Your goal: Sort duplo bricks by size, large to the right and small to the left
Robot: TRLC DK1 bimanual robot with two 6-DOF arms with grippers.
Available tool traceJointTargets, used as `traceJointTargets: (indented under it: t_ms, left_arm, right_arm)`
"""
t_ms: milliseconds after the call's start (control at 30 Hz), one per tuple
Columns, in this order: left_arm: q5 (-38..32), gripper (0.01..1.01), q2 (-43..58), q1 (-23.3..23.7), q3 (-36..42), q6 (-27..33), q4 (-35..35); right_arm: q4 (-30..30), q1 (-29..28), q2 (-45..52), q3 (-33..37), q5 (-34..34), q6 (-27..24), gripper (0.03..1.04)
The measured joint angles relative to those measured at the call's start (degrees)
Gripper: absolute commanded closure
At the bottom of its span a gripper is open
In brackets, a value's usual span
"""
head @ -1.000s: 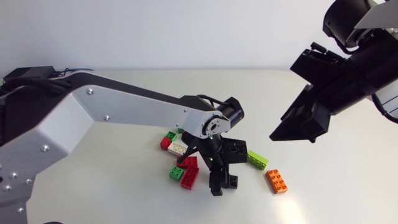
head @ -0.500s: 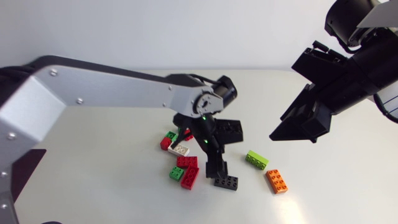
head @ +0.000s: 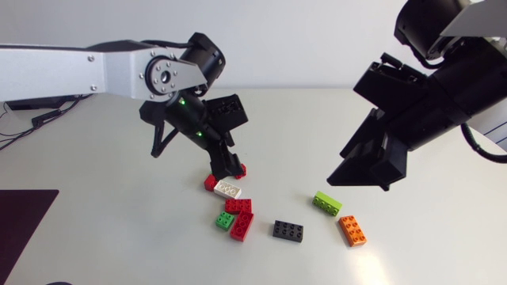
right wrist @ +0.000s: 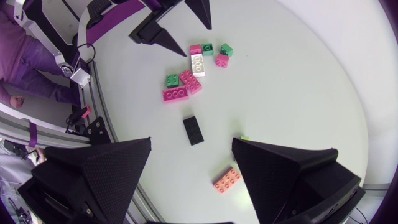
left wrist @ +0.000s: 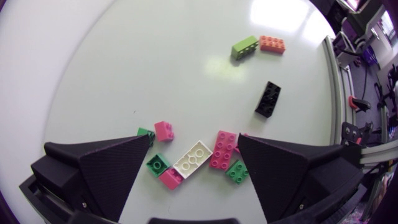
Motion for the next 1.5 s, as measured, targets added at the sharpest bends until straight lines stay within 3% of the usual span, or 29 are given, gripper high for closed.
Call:
traceJointTargets:
  t_ms: [200, 467, 667, 767, 1033, 1333, 1500]
  left_arm:
    - [-8.6, 0.044, 0.2, 2.6, -4.8, -7.2, 9.5]
    - [-18.9, 0.044, 1.0, 6.5, -8.9, -16.6, 15.9]
    - [-18.4, 0.044, 1.0, 7.7, -9.8, -26.8, 10.0]
    - [-16.7, 0.044, 1.0, 8.0, -9.8, -29.2, 6.2]
    - [-14.6, 0.044, 1.0, 7.4, -8.3, -31.9, 0.3]
    - [-14.0, 0.044, 5.3, 6.1, -6.9, -33.3, -0.1]
    - [-14.0, 0.044, 7.6, 6.1, -6.7, -33.3, -0.1]
  right_arm:
    - [0.3, 0.7, 0.0, -1.4, 0.0, 0.4, 0.13]
    - [0.3, 1.4, -1.2, -3.1, 0.0, 0.9, 0.13]
    - [0.3, 2.3, -2.3, -3.1, 0.0, 2.0, 0.13]
    - [0.3, 2.9, -3.1, -3.2, 0.0, 2.4, 0.13]
    - [1.0, 4.0, -5.1, -4.3, 0.0, 4.8, 0.13]
    - [9.0, 4.8, -6.1, -12.8, 0.0, 8.3, 0.13]
    - [11.8, 4.9, -4.2, -14.0, 0.1, 9.1, 0.13]
